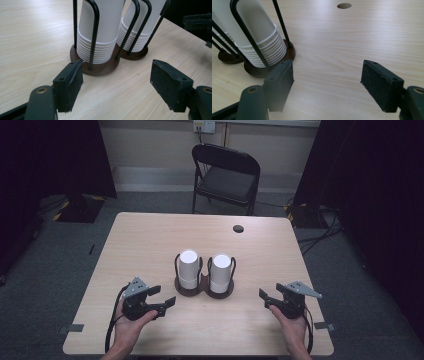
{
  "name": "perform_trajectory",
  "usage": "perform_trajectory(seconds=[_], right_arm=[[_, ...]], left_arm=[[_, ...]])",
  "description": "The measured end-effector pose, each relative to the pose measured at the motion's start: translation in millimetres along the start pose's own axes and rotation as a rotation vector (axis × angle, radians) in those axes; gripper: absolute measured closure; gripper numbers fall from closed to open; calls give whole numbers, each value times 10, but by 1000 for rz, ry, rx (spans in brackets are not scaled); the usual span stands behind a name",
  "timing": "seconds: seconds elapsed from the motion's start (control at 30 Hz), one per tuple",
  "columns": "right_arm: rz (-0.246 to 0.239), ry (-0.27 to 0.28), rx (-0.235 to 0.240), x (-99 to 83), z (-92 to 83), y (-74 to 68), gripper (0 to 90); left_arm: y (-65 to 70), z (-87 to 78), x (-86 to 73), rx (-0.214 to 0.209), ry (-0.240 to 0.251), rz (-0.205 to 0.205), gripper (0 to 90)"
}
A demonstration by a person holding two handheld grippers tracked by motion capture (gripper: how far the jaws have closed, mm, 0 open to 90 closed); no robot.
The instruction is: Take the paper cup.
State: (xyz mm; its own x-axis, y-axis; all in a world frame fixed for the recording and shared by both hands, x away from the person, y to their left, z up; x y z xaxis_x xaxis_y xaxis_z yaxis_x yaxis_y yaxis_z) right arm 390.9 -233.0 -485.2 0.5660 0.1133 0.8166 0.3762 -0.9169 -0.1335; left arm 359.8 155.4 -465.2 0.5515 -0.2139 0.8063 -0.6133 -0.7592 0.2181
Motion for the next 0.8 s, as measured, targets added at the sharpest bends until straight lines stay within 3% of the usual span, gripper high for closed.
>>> perform_trajectory(seconds=[0.1,0.3,0.53,0.8], right_arm=[[4,-2,23,18,0,-20,276],[-32,19,56,83,-28,-95,308],[-84,32,116,169,-88,-278,354],[-124,54,168,260,-167,-431,387]], left_arm=[[-5,3,1,-2,3,-8,261],[3,15,20,-11,12,-6,266],[74,-14,30,-11,18,23,256],[103,-16,28,-11,15,18,229]])
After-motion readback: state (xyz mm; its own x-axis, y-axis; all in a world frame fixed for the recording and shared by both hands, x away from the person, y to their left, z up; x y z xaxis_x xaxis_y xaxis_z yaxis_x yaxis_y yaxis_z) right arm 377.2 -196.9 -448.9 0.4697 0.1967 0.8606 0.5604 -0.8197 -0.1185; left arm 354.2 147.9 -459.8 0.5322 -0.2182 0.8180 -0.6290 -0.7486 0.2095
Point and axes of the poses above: each handheld gripper's, and its own axes: z roughly forward along the jaws, x roughly out of its top, y roughly to its right, the point moved 6 cm from there along z, roughly forward along the jaws, and after that the axes turned 6 degrees about -y, right-handed, at the moved point
